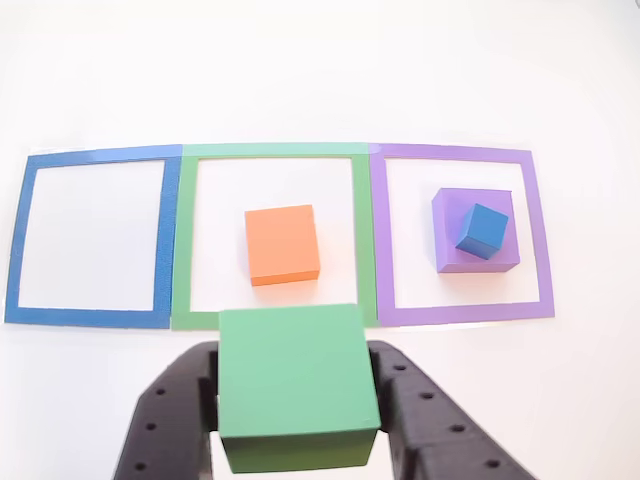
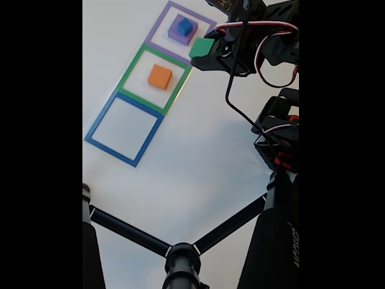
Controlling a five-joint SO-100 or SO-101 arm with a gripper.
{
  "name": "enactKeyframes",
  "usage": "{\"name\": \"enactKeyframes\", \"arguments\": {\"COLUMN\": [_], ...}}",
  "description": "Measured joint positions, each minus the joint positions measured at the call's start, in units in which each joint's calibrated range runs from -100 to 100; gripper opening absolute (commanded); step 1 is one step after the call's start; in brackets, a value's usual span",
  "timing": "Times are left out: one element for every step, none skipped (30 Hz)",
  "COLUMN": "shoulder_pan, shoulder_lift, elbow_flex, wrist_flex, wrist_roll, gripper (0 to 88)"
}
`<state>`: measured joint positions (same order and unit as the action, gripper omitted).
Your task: Tower of hanoi
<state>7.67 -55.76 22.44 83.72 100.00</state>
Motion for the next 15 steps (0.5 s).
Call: {"name": "enactKeyframes", "arguments": {"shoulder_pan": [0.70,0.82,0.82,0.70,0.47,0.47,0.82,1.40,2.22,2.81,3.28,3.63,3.98,4.33,4.80], "shoulder_lift": [0.00,0.00,0.00,0.00,0.00,0.00,0.00,0.00,0.08,0.08,0.08,0.08,0.08,0.17,0.59], "elbow_flex": [0.35,0.97,1.86,3.45,5.14,7.17,9.38,12.13,15.05,18.06,21.07,24.17,27.27,30.54,33.55], "wrist_flex": [-0.16,-0.64,-1.61,-3.06,-4.84,-7.01,-9.27,-11.85,-14.83,-18.06,-21.04,-24.43,-27.89,-32.00,-35.87], "wrist_roll": [0.00,0.00,0.00,0.00,0.00,0.00,0.00,0.00,0.00,0.00,-0.36,-0.36,-0.36,-0.36,-0.36], "gripper": [8.0,8.2,8.2,8.2,8.2,8.2,8.2,8.2,8.2,8.2,8.2,8.2,8.2,8.2,8.2]}}
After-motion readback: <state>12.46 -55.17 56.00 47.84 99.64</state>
